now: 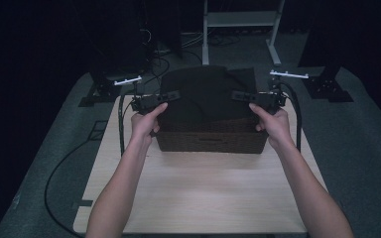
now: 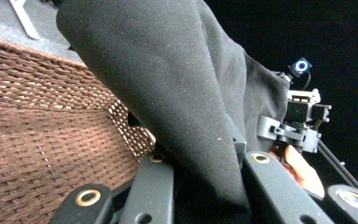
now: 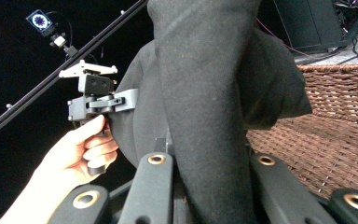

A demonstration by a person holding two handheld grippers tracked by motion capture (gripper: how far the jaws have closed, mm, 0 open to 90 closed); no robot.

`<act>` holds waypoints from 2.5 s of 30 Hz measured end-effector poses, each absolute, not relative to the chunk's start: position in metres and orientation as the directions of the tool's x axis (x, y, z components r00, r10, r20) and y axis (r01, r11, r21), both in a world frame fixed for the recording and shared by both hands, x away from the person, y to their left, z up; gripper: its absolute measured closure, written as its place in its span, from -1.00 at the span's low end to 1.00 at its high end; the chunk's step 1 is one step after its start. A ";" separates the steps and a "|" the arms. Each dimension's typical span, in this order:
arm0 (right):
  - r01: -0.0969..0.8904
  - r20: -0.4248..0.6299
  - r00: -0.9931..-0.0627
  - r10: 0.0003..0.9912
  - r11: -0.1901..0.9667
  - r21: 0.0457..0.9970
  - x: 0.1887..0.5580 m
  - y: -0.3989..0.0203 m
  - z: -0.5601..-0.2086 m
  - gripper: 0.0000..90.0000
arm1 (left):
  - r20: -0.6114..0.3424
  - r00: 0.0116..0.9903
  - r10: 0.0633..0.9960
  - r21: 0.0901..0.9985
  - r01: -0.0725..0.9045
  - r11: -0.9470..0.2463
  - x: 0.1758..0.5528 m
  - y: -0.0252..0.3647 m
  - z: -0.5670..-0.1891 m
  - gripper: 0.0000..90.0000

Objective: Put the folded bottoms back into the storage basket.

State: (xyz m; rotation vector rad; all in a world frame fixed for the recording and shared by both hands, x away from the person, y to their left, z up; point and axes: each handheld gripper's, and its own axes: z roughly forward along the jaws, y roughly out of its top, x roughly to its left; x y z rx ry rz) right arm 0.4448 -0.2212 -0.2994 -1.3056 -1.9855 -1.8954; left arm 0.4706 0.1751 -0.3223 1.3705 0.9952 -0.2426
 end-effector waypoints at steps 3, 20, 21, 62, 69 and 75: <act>0.630 0.610 -0.621 0.492 -0.149 0.762 0.450 -0.220 -0.302 0.72 | -0.712 0.580 0.396 0.692 0.677 0.251 0.475 0.175 -0.325 0.76; 0.660 0.626 -0.591 0.509 -0.143 0.738 0.476 -0.217 -0.317 0.72 | -0.732 0.541 0.414 0.666 0.696 0.269 0.499 0.176 -0.342 0.77; 0.665 0.631 -0.586 0.508 -0.144 0.733 0.478 -0.217 -0.318 0.72 | -0.737 0.535 0.413 0.661 0.699 0.272 0.500 0.176 -0.343 0.77; 0.757 0.660 -0.481 0.577 -0.107 0.645 0.522 -0.218 -0.362 0.72 | -0.726 0.431 0.536 0.616 0.753 0.229 0.537 0.157 -0.378 0.77; 0.768 0.657 -0.463 0.595 -0.101 0.633 0.527 -0.215 -0.368 0.72 | -0.721 0.418 0.552 0.614 0.755 0.230 0.539 0.156 -0.381 0.77; 0.780 0.651 -0.450 0.611 -0.087 0.620 0.530 -0.213 -0.373 0.72 | -0.714 0.407 0.570 0.608 0.764 0.216 0.539 0.154 -0.385 0.77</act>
